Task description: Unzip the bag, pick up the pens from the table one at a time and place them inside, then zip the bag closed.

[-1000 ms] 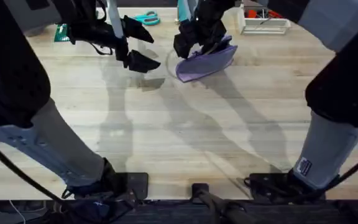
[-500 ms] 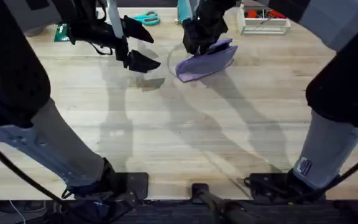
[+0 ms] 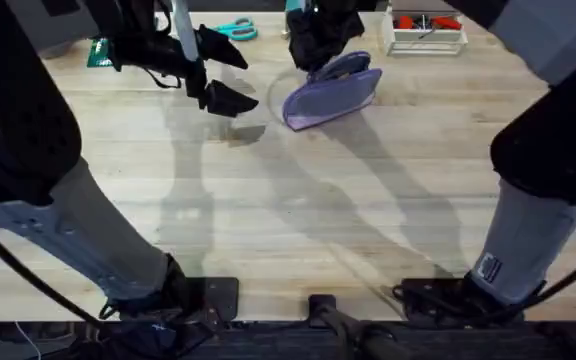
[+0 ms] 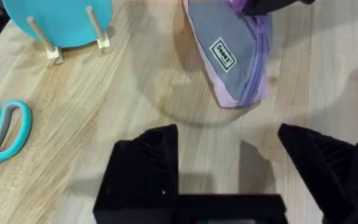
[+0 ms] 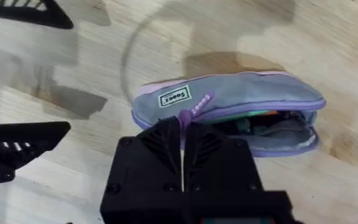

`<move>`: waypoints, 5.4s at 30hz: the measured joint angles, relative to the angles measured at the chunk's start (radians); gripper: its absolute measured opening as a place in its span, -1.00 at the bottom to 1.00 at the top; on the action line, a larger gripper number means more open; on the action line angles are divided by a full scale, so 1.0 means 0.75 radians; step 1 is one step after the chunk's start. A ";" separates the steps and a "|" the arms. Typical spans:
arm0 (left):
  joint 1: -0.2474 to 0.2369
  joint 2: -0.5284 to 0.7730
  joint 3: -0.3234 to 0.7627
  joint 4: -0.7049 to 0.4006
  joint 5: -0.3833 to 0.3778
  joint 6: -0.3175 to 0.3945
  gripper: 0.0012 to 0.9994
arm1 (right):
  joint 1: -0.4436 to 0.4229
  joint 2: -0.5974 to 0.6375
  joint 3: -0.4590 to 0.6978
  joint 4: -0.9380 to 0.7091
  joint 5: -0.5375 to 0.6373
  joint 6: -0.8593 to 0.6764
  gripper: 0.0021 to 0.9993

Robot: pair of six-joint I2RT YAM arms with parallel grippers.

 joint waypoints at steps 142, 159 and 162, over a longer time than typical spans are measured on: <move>-0.320 0.139 -0.108 0.420 0.201 -0.142 -0.92 | -0.653 0.370 0.048 -0.032 -0.298 -0.085 -0.94; -0.316 0.139 -0.107 0.406 0.196 -0.142 -0.92 | -0.683 0.273 0.052 -0.079 -0.177 -0.190 0.43; -0.316 0.139 -0.107 0.404 0.196 -0.142 -0.92 | -0.682 0.161 0.052 -0.094 -0.173 -0.209 0.97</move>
